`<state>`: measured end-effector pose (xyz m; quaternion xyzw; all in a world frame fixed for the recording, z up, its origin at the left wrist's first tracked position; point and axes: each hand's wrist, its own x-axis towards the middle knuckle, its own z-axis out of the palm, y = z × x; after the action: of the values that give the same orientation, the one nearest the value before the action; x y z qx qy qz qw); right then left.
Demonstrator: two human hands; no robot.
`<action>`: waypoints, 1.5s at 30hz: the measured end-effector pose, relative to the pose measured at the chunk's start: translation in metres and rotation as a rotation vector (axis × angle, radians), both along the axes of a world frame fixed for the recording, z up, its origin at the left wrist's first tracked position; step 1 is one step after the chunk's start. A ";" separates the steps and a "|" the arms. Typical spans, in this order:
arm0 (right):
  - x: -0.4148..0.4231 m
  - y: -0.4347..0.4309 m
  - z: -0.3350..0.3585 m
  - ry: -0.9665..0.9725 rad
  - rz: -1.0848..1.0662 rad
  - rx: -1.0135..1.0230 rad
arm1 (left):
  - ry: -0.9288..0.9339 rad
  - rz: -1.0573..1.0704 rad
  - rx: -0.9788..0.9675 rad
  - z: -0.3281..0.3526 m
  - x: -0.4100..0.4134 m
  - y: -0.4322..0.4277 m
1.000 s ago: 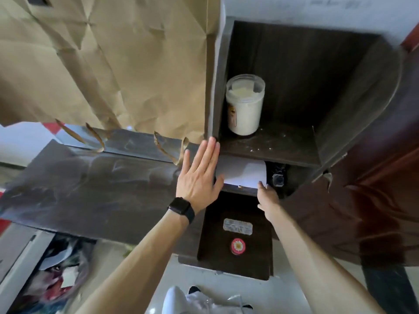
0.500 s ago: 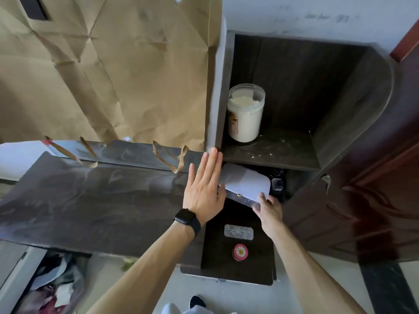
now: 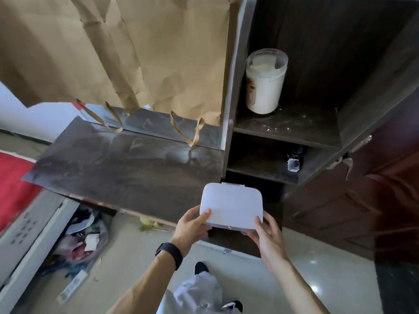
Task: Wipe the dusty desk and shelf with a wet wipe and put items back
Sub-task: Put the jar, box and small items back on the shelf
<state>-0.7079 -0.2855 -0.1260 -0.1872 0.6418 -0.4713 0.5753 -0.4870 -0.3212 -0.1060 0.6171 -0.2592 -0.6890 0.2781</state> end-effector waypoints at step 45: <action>0.264 -0.184 -0.088 1.209 1.056 0.317 | -0.404 0.343 0.017 -0.076 0.307 -0.307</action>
<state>-0.4443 -0.4698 -0.2141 -0.6031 0.7274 0.1406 0.2956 -0.1799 -0.6284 -0.1819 0.7793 -0.1952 -0.4968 0.3283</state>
